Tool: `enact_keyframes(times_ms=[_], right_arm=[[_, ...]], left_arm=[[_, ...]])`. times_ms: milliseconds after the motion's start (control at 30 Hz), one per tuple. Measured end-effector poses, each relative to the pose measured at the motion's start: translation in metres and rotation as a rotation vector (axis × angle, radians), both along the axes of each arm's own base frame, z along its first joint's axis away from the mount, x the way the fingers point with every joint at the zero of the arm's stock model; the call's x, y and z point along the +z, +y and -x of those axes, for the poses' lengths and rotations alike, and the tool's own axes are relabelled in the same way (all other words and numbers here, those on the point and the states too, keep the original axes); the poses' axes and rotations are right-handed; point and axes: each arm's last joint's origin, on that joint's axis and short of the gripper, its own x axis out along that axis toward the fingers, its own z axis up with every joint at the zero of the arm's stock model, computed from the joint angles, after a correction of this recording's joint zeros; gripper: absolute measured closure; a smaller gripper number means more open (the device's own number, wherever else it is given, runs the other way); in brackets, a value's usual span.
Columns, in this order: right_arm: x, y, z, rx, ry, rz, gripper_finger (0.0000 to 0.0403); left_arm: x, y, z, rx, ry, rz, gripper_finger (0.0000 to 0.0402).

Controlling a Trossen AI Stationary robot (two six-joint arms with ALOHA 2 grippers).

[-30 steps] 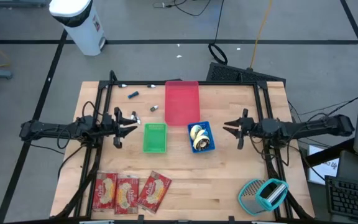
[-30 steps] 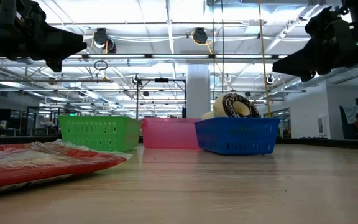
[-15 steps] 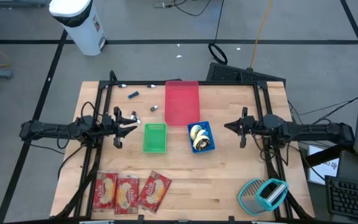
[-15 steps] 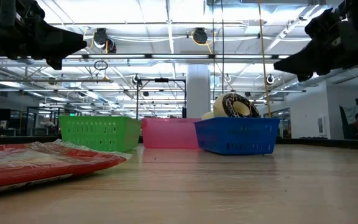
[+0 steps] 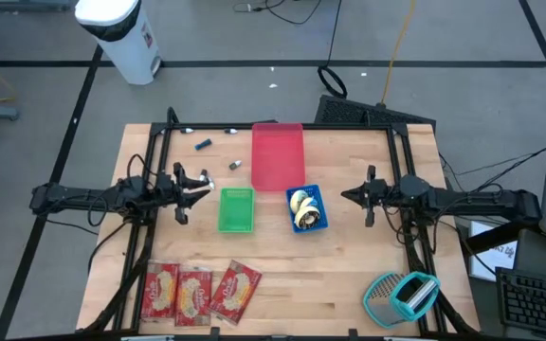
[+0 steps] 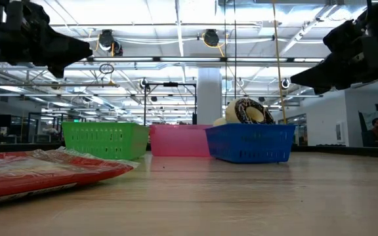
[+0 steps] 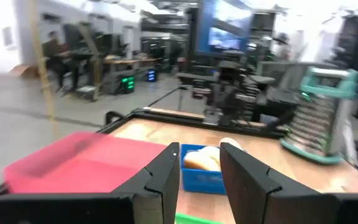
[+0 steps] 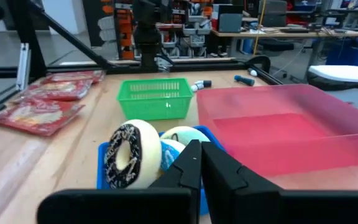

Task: Pick & Place Food Item
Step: Put the purple food coloring bottle into the green bin

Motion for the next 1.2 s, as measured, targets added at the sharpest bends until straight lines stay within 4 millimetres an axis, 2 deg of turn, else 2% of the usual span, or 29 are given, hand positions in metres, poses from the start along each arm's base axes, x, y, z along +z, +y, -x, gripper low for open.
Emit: enact_keyframes(times_ms=[367,700,867,1067,1200], right_arm=[[0.002,0.001,0.008,0.024,-0.034,0.119,0.0403],[0.004,0.001,0.01,-0.011,-0.069,0.08,0.0399],[0.005,0.001,0.01,-0.011,-0.07,0.078,0.0401],[0.005,0.001,0.01,-0.011,-0.071,0.078,0.04],[0.004,0.001,0.01,-0.011,-0.07,0.076,0.0397]], left_arm=[[-0.004,0.004,-0.002,0.122,0.016,0.108,0.0286],[-0.021,0.012,-0.013,0.37,0.168,0.254,0.0286],[-0.009,0.027,-0.018,0.538,0.336,0.313,0.0286],[0.014,0.058,-0.023,0.782,0.498,0.403,0.0286],[0.02,0.075,-0.029,0.823,0.57,0.449,0.0286]])
